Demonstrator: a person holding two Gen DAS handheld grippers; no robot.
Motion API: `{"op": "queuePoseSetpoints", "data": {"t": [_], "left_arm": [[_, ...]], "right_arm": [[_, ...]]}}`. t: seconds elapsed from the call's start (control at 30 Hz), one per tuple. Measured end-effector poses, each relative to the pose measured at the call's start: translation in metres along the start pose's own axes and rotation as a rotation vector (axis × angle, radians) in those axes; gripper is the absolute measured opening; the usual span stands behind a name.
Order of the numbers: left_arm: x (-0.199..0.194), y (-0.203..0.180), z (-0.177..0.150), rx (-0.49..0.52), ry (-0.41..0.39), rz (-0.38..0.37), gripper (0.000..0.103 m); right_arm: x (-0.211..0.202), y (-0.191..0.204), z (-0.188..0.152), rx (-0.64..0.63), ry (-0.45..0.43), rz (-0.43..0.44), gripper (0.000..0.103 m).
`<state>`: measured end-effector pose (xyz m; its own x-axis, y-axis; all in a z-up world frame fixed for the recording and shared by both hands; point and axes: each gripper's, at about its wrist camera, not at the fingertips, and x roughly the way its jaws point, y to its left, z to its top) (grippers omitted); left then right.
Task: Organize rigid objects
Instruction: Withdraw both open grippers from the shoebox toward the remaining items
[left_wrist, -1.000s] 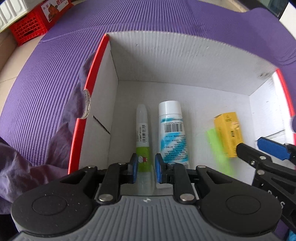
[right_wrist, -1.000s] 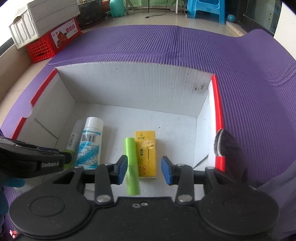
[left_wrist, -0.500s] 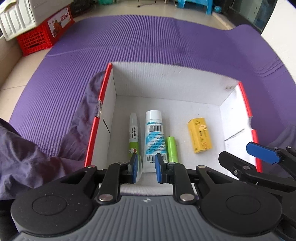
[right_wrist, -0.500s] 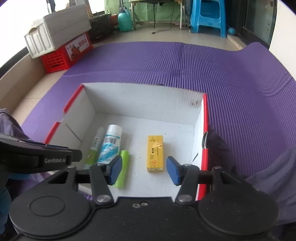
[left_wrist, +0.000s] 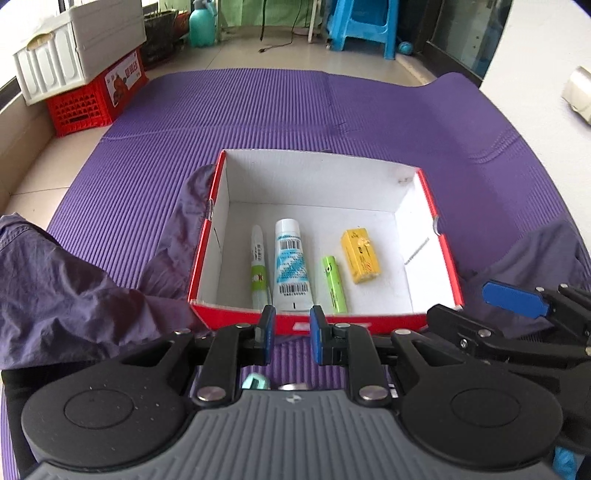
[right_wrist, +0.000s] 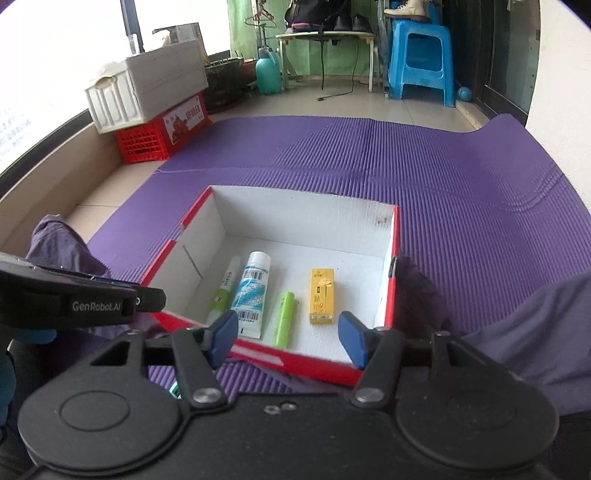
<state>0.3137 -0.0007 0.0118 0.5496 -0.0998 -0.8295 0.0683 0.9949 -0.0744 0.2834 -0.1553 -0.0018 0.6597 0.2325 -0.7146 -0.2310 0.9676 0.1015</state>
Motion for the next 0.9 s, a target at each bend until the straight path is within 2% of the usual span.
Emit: {"op": "queuePoseSetpoints", "data": {"t": [0.27, 0.43, 0.73, 0.77, 0.83, 0.9], "left_arm": [[-0.033, -0.009, -0.031, 0.036, -0.078, -0.024, 0.019], [-0.049, -0.009, -0.046, 0.033, -0.102, -0.048, 0.019], [-0.084, -0.014, -0.075, 0.058, -0.183, -0.031, 0.019], [-0.088, -0.014, -0.079, 0.060, -0.192, -0.029, 0.024], [-0.094, -0.013, -0.086, 0.055, -0.216, -0.017, 0.040], [-0.101, -0.009, -0.093, 0.033, -0.241, -0.012, 0.072]], "right_arm": [[-0.031, 0.004, -0.016, -0.002, -0.030, 0.023, 0.064], [-0.046, 0.010, -0.025, -0.018, -0.049, 0.028, 0.071], [-0.079, 0.016, -0.040, -0.014, -0.081, 0.077, 0.080], [-0.082, 0.017, -0.042, -0.016, -0.085, 0.083, 0.081], [-0.090, 0.018, -0.046, -0.012, -0.094, 0.093, 0.083], [-0.096, 0.016, -0.050, 0.001, -0.102, 0.100, 0.084]]}}
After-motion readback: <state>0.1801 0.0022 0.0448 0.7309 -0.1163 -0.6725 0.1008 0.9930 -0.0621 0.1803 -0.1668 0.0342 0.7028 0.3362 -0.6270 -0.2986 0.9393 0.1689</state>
